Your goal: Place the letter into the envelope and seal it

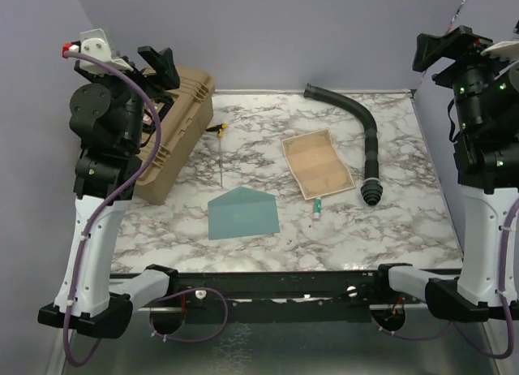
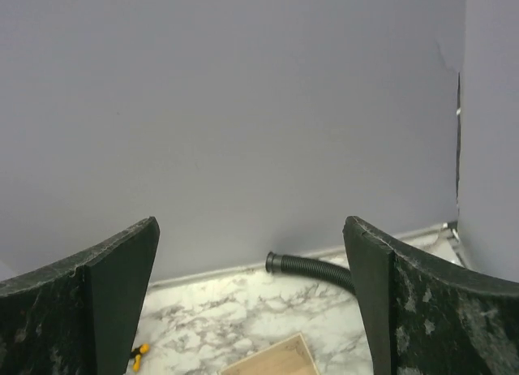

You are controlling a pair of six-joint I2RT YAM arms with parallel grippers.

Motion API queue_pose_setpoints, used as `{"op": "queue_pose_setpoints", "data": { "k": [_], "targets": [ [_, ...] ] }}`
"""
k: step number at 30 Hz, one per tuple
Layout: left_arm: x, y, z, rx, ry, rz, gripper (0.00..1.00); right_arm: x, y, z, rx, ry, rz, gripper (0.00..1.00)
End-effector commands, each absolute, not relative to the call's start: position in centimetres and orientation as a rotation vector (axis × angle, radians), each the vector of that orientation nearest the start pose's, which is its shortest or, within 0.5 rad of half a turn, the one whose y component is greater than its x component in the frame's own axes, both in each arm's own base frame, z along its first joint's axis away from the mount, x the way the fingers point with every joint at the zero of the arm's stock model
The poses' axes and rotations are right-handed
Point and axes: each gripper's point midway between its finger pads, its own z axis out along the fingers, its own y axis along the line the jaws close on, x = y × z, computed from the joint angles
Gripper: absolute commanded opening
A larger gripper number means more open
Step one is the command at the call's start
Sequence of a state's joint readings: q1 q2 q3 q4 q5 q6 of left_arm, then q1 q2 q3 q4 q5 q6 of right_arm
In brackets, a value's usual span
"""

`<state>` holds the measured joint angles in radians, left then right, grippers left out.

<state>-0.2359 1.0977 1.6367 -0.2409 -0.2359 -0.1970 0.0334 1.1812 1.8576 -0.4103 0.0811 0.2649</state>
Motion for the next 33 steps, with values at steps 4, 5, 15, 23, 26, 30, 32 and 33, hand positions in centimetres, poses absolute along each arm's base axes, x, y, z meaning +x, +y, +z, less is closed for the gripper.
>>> {"op": "queue_pose_setpoints", "data": {
  "k": [4, 5, 15, 23, 26, 30, 32, 33],
  "targets": [
    [36.9, -9.4, 45.9, -0.053, 1.481, -0.346, 0.99, 37.1, 2.6, 47.8, 0.301, 1.593, 0.324, 1.0],
    [37.6, -10.0, 43.6, -0.046, 1.526, -0.356, 0.99, 37.7, 3.0, 46.1, 0.322, 1.635, 0.354, 1.0],
    [39.9, -13.1, 26.3, -0.224, 1.786, -0.514, 0.99, 40.1, 6.3, 30.7, 0.402, 2.047, 0.524, 1.0],
    [40.0, -19.8, 21.3, -0.137, 1.873, -0.839, 0.99, 40.2, 11.2, 22.5, 0.346, 2.232, 0.856, 0.8],
    [40.8, -22.4, 19.8, -0.092, 1.932, -0.899, 0.99, 40.5, 11.5, 19.4, 0.393, 2.3, 0.88, 0.73],
    [42.1, -25.9, 17.9, -0.093, 2.003, -0.973, 0.99, 40.8, 11.2, 16.5, 0.436, 2.367, 0.849, 0.68],
    [42.6, -27.8, 16.6, -0.108, 2.05, -1.011, 0.99, 40.9, 10.8, 15.6, 0.45, 2.385, 0.814, 0.67],
    [42.8, -28.6, 16.0, -0.115, 2.07, -1.026, 0.99, 41.0, 10.6, 15.3, 0.457, 2.388, 0.795, 0.67]
  ]
}}
